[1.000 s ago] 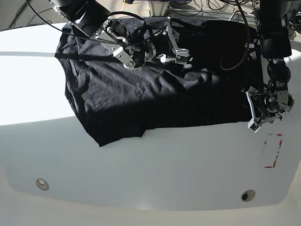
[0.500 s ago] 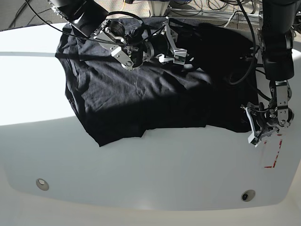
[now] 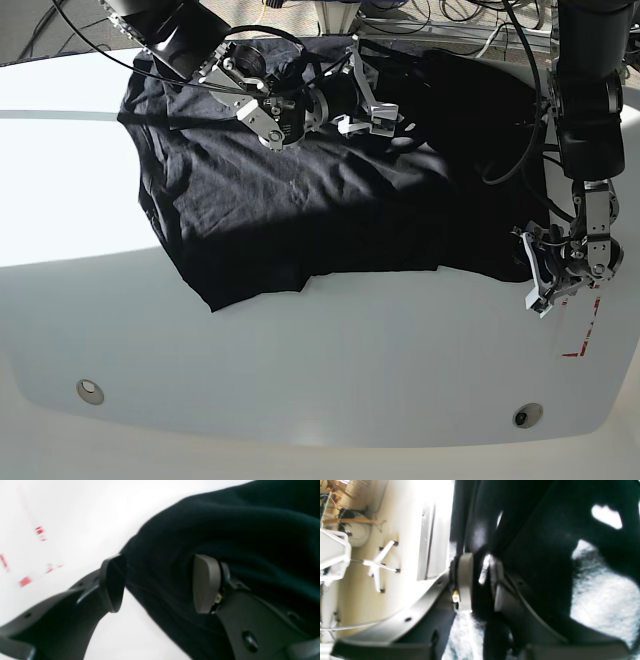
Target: Layout the t-shirt on the table in an organized manner, then fold the t-shirt properly
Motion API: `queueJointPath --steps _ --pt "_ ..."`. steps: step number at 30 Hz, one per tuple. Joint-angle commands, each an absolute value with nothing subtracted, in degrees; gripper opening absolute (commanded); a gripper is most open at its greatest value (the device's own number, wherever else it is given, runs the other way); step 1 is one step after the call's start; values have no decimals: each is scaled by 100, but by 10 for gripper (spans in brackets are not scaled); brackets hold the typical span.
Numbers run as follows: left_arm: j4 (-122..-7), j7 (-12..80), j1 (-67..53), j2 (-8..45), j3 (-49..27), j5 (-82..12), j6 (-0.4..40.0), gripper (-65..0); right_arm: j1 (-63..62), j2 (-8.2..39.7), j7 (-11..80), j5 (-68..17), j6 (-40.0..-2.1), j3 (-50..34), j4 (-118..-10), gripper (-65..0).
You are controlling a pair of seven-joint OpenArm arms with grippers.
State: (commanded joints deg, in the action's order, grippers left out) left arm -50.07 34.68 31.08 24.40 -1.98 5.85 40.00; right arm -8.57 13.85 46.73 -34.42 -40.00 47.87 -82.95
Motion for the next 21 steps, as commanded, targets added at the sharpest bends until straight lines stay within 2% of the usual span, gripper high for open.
queueJointPath --steps 3,5,10,17,21 --pt "-5138 3547 3125 2448 -198 585 4000 -275 -875 1393 4690 -3442 -4000 4725 -8681 -414" --pt "-5244 3697 3143 2457 -198 585 4000 -275 -866 1393 4734 -3442 -4000 4462 -9051 -341" --pt "-5675 3864 3108 2457 -198 585 4000 -275 -831 1393 4919 -3451 -4000 3908 -9727 -235" --pt "-6281 4286 3108 2457 -224 558 4000 -275 -822 1402 5209 -3459 -4000 3073 -10545 -216" --pt "-6818 4699 3046 2448 -242 558 4000 -275 -813 1622 5464 -3486 -4000 2668 -10756 -216"
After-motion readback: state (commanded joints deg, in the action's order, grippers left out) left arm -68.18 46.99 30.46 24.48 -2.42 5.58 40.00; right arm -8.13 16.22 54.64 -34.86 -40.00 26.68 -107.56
